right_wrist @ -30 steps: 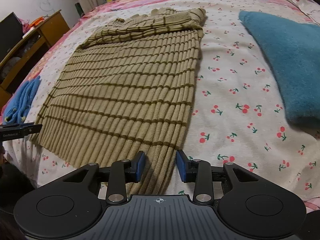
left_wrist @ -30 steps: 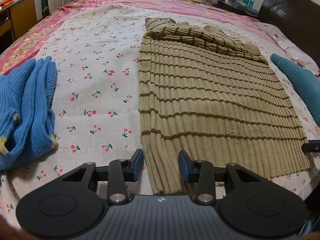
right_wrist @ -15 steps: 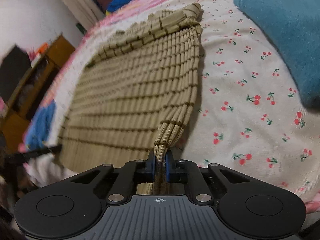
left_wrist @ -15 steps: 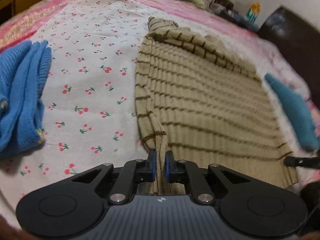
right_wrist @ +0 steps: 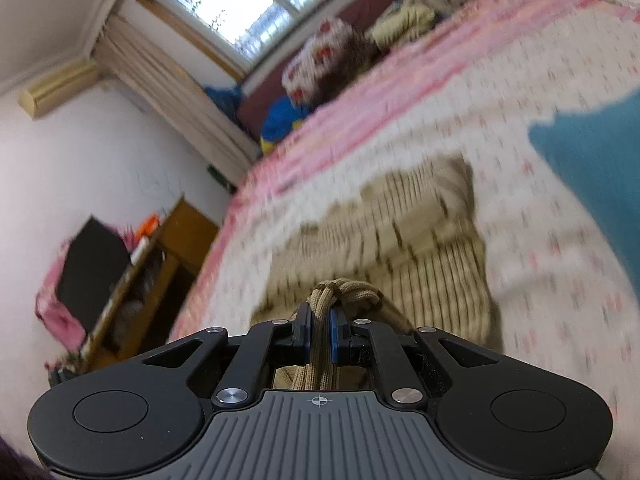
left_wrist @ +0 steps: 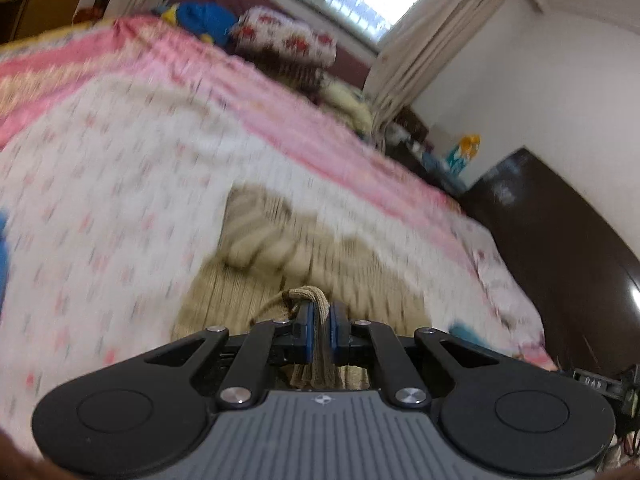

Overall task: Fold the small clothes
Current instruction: 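Lift the hem with both grippers, fold it toward the collar, release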

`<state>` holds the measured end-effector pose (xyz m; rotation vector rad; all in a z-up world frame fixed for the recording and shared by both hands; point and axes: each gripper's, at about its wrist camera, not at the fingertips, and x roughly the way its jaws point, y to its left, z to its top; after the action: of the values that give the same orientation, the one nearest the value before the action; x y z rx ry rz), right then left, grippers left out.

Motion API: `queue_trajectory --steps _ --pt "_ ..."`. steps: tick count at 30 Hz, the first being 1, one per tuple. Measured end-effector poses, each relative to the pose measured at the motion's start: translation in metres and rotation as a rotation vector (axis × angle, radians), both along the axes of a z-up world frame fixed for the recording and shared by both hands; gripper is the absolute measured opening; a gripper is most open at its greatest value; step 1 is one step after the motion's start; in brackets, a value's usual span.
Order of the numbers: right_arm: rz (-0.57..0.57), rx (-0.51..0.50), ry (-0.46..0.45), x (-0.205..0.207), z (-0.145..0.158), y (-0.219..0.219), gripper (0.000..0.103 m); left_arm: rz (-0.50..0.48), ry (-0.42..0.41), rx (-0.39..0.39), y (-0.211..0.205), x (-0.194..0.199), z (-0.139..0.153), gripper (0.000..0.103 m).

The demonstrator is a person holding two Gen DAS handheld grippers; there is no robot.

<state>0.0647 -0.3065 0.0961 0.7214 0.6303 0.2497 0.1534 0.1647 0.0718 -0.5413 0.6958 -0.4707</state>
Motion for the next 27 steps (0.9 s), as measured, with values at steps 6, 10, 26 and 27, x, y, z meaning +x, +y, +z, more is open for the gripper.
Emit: queue_trajectory --steps 6,10,26,27 --pt "-0.096 0.038 -0.007 0.068 0.002 -0.03 0.009 0.052 -0.058 0.014 -0.023 0.076 0.015 0.014" --pt "-0.132 0.023 0.02 0.108 -0.009 -0.04 0.009 0.076 -0.041 0.046 -0.039 0.12 0.005 0.014" --pt "-0.221 -0.006 0.168 0.186 -0.064 -0.045 0.016 0.2 0.107 0.099 -0.044 0.187 -0.06 0.017" --pt "-0.221 -0.011 0.161 0.186 -0.063 -0.044 0.017 0.207 0.102 0.095 -0.043 0.187 -0.059 0.023"
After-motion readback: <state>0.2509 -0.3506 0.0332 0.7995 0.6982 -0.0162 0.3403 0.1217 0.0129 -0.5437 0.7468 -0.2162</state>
